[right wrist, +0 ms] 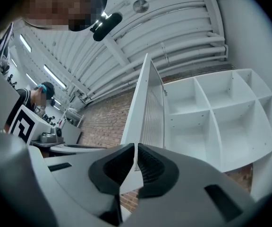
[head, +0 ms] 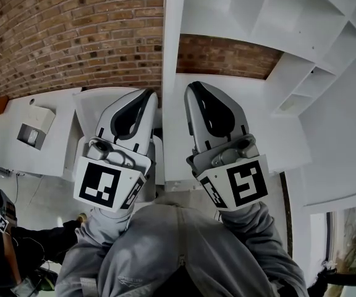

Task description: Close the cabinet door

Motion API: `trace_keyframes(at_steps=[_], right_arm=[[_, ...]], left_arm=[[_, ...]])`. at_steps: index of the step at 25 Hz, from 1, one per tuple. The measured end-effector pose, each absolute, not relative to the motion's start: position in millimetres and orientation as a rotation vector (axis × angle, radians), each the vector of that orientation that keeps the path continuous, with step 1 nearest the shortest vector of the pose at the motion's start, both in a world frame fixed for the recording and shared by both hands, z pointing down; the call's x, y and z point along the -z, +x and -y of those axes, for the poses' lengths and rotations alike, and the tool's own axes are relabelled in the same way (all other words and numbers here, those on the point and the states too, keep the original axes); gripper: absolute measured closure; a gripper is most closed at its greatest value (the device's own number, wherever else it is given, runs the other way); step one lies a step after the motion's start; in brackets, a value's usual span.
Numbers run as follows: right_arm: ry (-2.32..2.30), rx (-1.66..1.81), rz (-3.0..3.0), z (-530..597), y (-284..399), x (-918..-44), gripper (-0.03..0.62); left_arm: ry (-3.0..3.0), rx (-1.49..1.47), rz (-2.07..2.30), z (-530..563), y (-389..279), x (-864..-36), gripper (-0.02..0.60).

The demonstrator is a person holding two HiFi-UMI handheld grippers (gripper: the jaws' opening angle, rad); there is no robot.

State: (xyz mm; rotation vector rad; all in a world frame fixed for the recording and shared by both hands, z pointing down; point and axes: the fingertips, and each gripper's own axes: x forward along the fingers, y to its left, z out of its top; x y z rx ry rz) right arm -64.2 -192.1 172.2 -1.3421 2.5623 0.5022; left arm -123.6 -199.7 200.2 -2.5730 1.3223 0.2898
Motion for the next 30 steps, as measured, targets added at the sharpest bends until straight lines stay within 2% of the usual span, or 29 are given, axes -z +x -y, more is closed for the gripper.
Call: trace_keyframes(at_steps=[6, 8, 15, 30], right_arm=[[-1.279, -0.55, -2.544, 184, -70, -140, 0.554], [-1.263, -0.574, -2.541, 183, -73, -131, 0.509], [-1.217, -0.6, -2.567, 181, -88, -116, 0.421], [-1.259, -0.519, -2.588, 210, -102, -116, 0.405]], left_arm=[[-2.541, -0.332, -1.289, 199, -126, -174, 0.578], [-2.526, -0.344, -1.279, 197, -126, -165, 0.578], [-2.489, -0.363, -1.276, 195, -131, -150, 0.578], [-2.485, -0.353, -1.302, 205, -137, -149, 0.577]])
